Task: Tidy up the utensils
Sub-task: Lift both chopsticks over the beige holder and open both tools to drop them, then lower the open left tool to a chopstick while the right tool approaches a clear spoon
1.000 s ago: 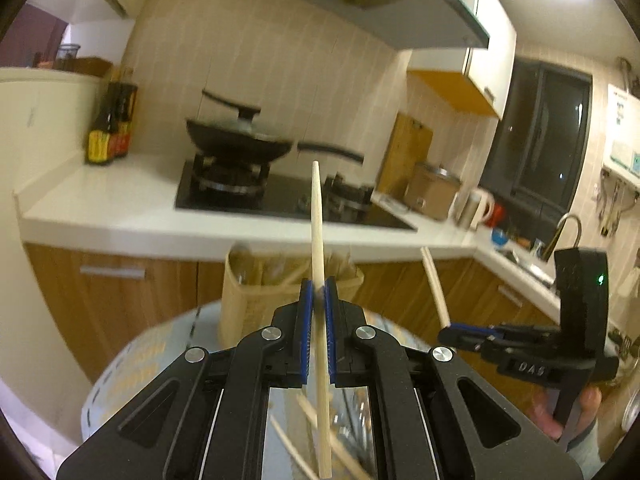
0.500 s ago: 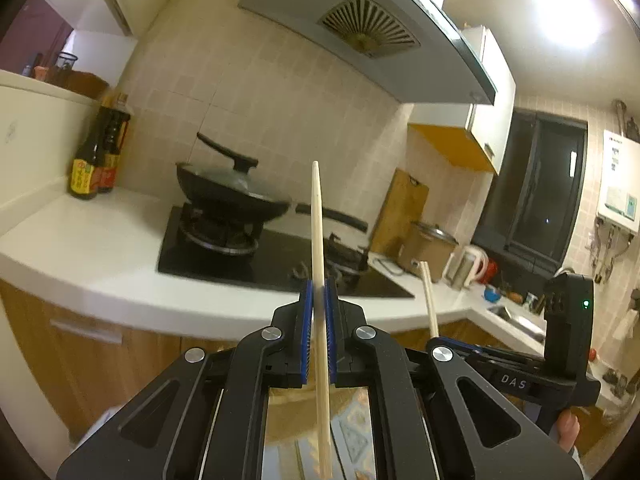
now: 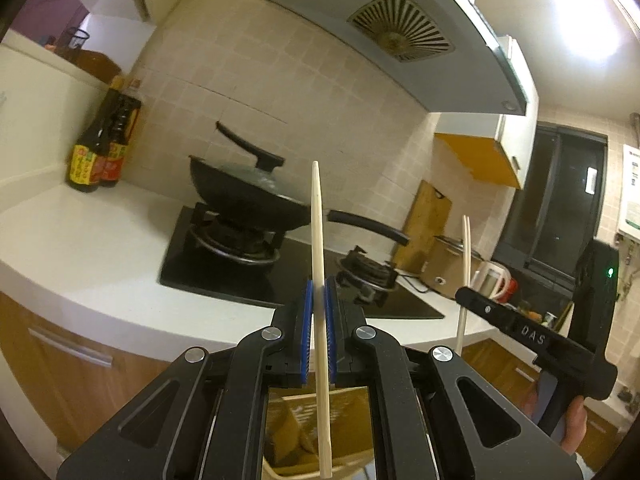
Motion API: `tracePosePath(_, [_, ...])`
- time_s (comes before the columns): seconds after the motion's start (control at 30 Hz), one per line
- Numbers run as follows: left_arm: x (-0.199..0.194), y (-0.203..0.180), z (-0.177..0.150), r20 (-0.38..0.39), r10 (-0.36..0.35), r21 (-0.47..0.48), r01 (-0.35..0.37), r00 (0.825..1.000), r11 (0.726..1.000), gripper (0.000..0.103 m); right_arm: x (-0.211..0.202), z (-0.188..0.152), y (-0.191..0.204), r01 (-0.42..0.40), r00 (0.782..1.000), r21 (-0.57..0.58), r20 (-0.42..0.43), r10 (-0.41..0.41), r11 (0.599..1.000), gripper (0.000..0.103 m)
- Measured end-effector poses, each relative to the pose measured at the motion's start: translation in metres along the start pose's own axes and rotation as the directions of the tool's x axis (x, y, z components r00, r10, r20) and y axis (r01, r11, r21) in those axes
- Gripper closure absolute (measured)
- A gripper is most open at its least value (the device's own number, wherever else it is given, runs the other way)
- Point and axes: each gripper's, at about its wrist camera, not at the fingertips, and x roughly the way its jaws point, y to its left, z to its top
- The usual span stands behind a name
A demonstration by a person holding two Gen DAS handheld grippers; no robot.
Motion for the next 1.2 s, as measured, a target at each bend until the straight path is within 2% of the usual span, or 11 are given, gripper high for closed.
tracePosePath(0.1, [0.006,0.006,-0.008,0.003,0.021,0.009,-0.021,1.000,1.000,0.099,0.015,-0.009,0.003,0.046,0.999,-0.016,0.021,-0.045,0.999,0.092])
tracePosePath(0.37, [0.017,0.018,-0.025,0.026,0.055,-0.010,-0.055,0.998,0.998,0.099,0.041,-0.033,-0.010,0.086,0.996,0.027,0.021,-0.087,0.996,0.092])
tracePosePath(0.53, [0.014,0.017,-0.034,0.019,0.061,0.014,-0.061,0.998,0.998,0.099,0.038,-0.043,-0.012,0.066,0.998,0.008,-0.002,-0.066,0.998,0.092])
tracePosePath(0.63, [0.008,0.015,-0.037,0.017,0.063,0.020,-0.063,0.998,0.998,0.090,0.029,-0.050,-0.013,0.051,0.999,0.009,-0.017,-0.051,0.999,0.088])
tracePosePath(0.73, [0.000,0.015,-0.038,0.006,0.067,0.023,-0.067,0.998,0.997,0.088,0.015,-0.055,-0.016,0.031,0.999,0.019,-0.036,-0.031,0.999,0.088])
tracePosePath(0.8, [-0.008,0.015,-0.037,-0.006,0.060,0.013,-0.060,0.998,0.998,0.077,0.005,-0.057,-0.018,0.025,0.999,0.025,-0.041,-0.024,0.999,0.084])
tracePosePath(0.87, [-0.017,0.014,-0.037,-0.008,0.055,0.009,-0.055,0.998,0.998,0.061,-0.010,-0.060,-0.020,0.010,0.999,0.035,-0.046,-0.009,0.999,0.068])
tracePosePath(0.93, [-0.026,0.012,-0.037,-0.022,0.052,0.013,-0.051,0.998,0.999,0.059,-0.026,-0.064,-0.022,0.005,0.999,0.041,-0.044,-0.003,0.999,0.057])
tracePosePath(1.0, [-0.038,0.008,-0.039,-0.034,0.055,0.021,-0.054,0.998,0.998,0.058,-0.042,-0.069,-0.023,0.003,0.999,0.048,-0.054,0.000,0.999,0.057])
tracePosePath(1.1, [-0.057,0.003,-0.045,-0.048,0.057,0.032,-0.056,0.997,0.998,0.050,-0.066,-0.080,-0.024,-0.006,0.998,0.062,-0.068,0.010,0.998,0.057])
tracePosePath(1.2, [-0.074,-0.002,-0.054,-0.067,0.063,0.037,-0.061,0.996,0.997,0.049,-0.089,-0.098,-0.023,-0.021,0.995,0.064,-0.100,0.027,0.998,0.057])
